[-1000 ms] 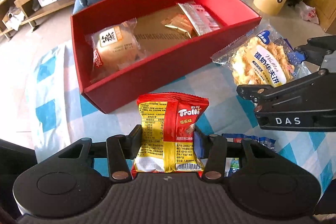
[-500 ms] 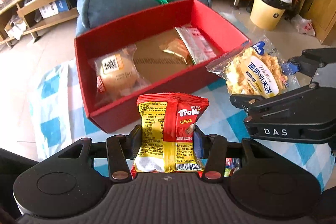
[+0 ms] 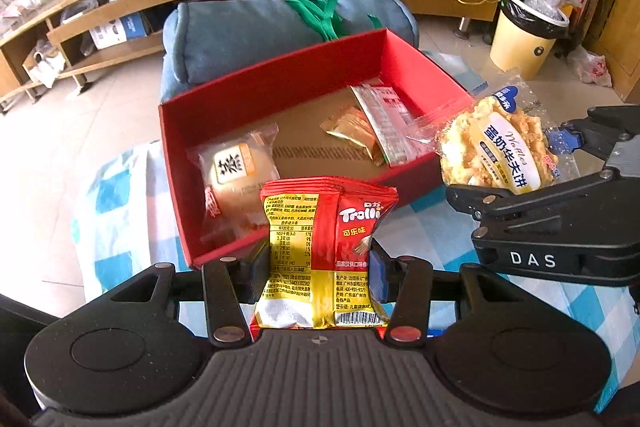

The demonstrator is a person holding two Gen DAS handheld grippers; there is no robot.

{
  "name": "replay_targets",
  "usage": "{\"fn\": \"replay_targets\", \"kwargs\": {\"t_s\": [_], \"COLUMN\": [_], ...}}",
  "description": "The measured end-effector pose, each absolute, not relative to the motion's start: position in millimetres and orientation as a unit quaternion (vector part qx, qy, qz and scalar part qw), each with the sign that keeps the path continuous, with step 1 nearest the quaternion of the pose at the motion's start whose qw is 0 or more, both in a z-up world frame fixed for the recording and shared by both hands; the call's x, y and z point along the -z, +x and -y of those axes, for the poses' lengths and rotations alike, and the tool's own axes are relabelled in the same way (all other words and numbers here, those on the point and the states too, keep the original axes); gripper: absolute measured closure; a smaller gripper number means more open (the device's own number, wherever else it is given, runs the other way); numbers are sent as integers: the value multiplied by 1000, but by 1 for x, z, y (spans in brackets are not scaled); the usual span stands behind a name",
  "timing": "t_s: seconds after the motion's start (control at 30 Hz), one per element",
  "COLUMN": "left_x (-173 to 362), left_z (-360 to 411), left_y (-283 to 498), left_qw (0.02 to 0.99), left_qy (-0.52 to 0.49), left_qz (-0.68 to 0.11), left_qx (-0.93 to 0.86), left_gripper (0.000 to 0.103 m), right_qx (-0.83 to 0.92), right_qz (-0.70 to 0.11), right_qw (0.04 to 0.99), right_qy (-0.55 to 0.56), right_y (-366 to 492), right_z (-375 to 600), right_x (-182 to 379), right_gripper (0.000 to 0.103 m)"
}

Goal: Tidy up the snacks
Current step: 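Carry the Trolli bag and egg-cake bag over the red box with both grippers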

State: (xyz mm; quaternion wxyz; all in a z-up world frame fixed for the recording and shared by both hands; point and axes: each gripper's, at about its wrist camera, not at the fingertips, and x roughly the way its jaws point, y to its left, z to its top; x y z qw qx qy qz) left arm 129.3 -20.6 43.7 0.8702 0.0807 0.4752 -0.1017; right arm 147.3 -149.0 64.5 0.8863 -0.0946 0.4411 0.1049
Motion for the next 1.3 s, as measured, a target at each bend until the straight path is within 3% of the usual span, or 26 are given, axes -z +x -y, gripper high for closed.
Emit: {"fn": "replay_targets", "kwargs": {"t_s": [1.3], "left_x": [-40], "left_z": [9], "left_y": [201], "left_qw": [882], "left_qy": [78], "left_qz": [-464], "left_qx": [42], "left_gripper": [46], "right_qx": [-76], "right_qz": [-426], "right_qw": [899], "right_qy": [-72], "right_y": [231], "right_z": [143], "right_x": [-60], "right_gripper": [33]}}
